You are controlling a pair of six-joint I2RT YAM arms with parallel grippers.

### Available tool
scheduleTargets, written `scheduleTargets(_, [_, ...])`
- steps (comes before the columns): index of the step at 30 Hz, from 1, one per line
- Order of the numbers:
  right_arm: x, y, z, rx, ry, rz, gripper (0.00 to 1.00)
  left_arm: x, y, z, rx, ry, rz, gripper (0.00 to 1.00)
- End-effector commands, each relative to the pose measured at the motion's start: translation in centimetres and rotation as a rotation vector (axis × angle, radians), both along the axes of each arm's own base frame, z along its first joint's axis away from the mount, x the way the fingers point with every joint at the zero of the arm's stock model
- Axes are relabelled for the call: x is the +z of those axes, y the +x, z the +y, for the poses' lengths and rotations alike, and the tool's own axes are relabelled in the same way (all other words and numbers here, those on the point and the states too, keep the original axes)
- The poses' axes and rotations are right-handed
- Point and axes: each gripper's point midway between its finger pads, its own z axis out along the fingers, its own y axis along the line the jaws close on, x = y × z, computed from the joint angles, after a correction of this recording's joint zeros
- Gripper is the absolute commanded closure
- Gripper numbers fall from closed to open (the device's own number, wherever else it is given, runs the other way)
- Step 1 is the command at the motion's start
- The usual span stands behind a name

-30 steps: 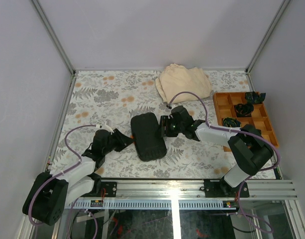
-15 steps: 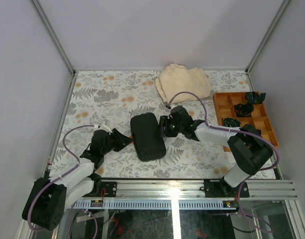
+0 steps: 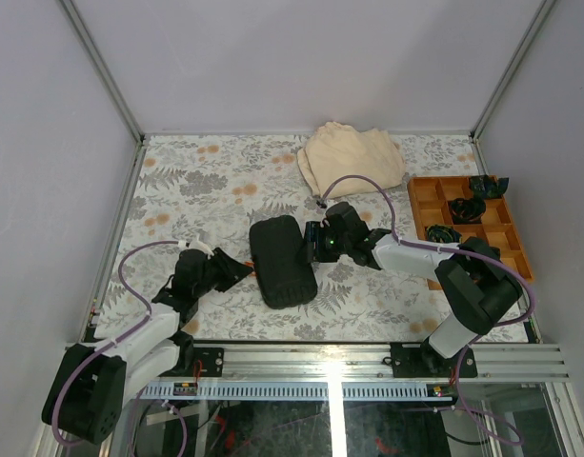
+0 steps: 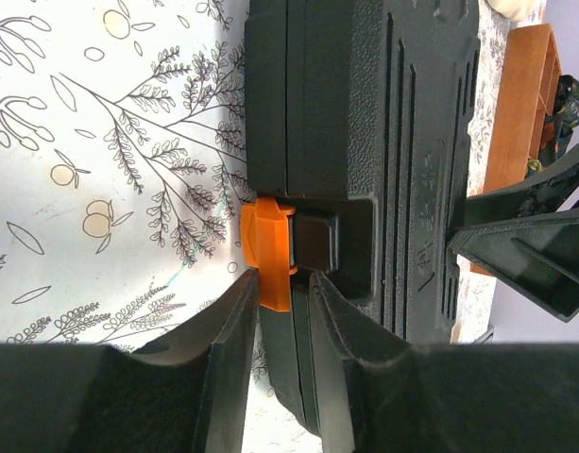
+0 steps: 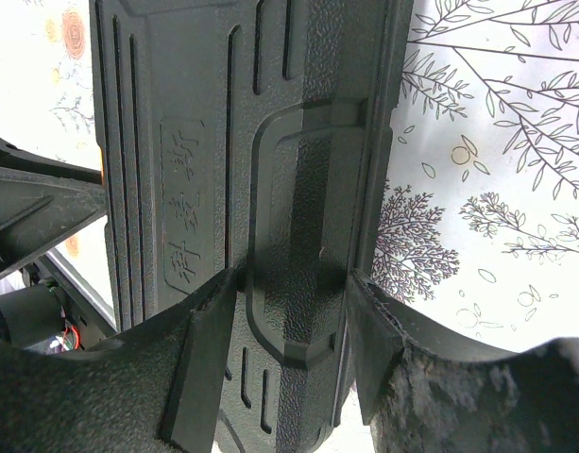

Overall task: Sort the tools into containers
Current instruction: Close the storage box at the center of the board.

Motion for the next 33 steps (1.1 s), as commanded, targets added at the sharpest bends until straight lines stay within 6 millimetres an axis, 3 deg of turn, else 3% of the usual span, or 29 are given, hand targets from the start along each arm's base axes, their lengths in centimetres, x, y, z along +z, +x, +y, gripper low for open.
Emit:
scheduleTargets(1, [-2.0,-2.5,0.0,0.065,-0.055,0.077,0.45,0.1,0.5,0.3,0.008,0.010,-0.023,0.73])
scheduleTargets(10, [-2.2,-2.6,-0.2,0.067,-0.064,0.081,0.45,-0.1,1.0,0.2,0.001,0.020,-0.020,0.83])
scheduleTargets(23, [-1.9,-2.2,-0.1,0.063,-0.072,0.066,0.45,-1.2,1.0,3.2,0.073,0.220,0.061,0.95])
scheduleTargets(33, [-2.1,-2.2,-0.3,0.061,-0.081,0.068,0.45,1.2,1.5,2.4,0.030,0.204,0.020,0.93])
